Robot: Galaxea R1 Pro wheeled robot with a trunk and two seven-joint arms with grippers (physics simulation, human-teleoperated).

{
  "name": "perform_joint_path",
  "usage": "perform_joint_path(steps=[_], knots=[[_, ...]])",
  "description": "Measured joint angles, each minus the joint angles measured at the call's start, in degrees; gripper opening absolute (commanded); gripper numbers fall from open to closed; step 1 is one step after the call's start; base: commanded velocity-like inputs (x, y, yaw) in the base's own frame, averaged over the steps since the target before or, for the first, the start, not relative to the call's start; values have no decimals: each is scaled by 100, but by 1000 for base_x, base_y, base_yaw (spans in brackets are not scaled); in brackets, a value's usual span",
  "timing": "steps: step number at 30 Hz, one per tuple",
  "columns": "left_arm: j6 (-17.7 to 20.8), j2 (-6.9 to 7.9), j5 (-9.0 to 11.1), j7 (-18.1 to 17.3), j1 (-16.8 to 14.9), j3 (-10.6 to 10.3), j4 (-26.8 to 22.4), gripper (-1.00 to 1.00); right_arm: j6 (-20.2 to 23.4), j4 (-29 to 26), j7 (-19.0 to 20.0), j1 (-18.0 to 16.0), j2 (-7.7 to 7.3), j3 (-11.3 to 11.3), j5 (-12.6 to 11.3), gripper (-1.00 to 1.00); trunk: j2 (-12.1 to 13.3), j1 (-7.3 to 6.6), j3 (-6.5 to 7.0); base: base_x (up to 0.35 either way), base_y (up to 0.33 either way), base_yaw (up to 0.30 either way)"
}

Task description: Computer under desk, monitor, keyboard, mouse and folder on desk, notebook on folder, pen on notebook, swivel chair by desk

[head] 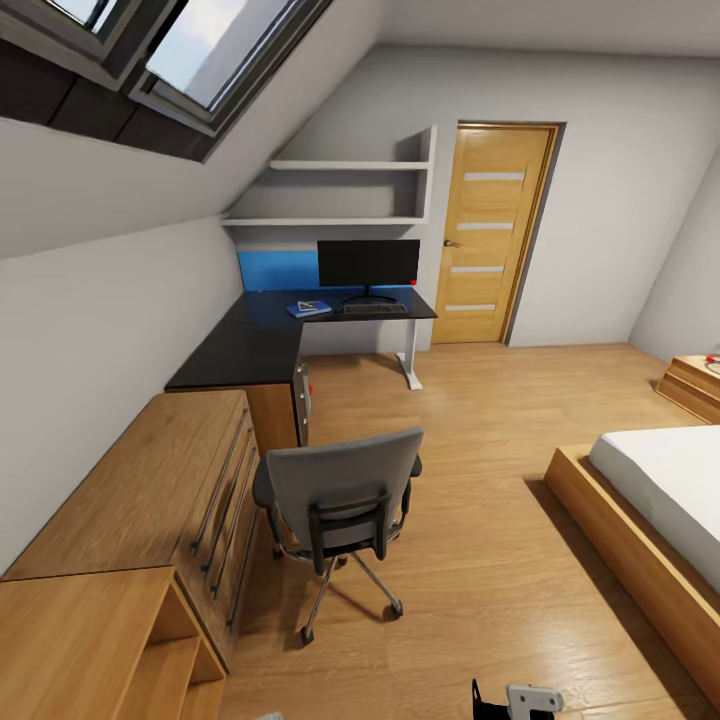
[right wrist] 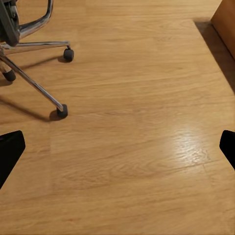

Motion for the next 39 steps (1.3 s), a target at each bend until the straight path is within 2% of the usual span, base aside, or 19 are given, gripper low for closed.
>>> perform_joint_path(steps=[39], knots=[[0, 1, -25, 1, -9, 0, 97, 100, 3, 0, 0, 0, 0, 1, 0, 100, -1567, 858, -702, 0, 0, 0]])
